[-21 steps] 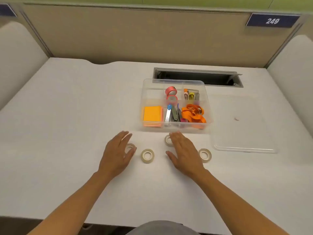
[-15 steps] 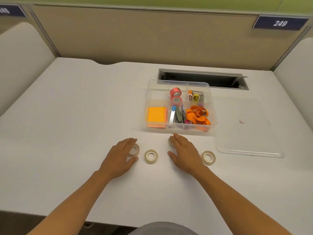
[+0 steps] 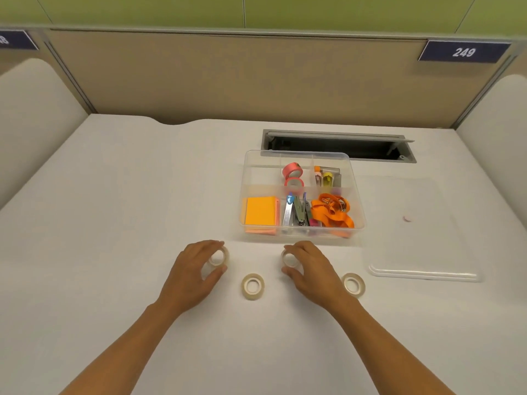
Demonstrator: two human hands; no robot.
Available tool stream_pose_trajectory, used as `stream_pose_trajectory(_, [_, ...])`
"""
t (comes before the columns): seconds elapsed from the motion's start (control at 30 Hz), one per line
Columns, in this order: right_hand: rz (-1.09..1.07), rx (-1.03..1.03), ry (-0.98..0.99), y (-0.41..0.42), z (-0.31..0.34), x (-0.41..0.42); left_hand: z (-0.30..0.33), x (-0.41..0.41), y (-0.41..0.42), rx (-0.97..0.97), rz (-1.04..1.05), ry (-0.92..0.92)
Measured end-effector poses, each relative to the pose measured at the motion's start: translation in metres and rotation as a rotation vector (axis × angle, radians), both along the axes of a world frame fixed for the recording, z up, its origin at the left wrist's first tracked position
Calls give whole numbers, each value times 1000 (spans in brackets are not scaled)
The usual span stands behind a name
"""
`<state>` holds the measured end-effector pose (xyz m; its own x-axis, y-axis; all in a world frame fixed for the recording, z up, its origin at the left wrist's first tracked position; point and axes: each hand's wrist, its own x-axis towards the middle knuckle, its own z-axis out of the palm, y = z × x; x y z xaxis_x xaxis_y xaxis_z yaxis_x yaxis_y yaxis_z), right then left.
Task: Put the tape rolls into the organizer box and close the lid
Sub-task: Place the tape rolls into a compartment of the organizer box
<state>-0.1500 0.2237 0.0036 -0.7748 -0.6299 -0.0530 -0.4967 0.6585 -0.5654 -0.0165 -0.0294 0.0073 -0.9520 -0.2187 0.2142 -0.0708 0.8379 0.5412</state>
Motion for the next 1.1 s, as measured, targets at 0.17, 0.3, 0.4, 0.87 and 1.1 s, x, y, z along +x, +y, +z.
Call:
stream_pose_trajectory(0.17, [13, -94, 25, 1, 11, -3, 25, -34, -10, 19, 5, 80])
stream_pose_trajectory(0.3, [-7, -160, 43, -3, 22, -13, 43, -84, -13, 6, -39, 75])
stream_pose_trajectory(0.4, [-23, -178, 35, -5, 25, -17, 52, -125, -14, 22, -86, -27])
stream_pose_trajectory(0.87, [-96, -241, -3, -9, 18, -34, 52, -282, 2, -219, -80, -443])
stream_pose_trajectory(1.1, [-139, -351, -23, -13, 21, -31, 31, -308, 9, -328, -101, -546])
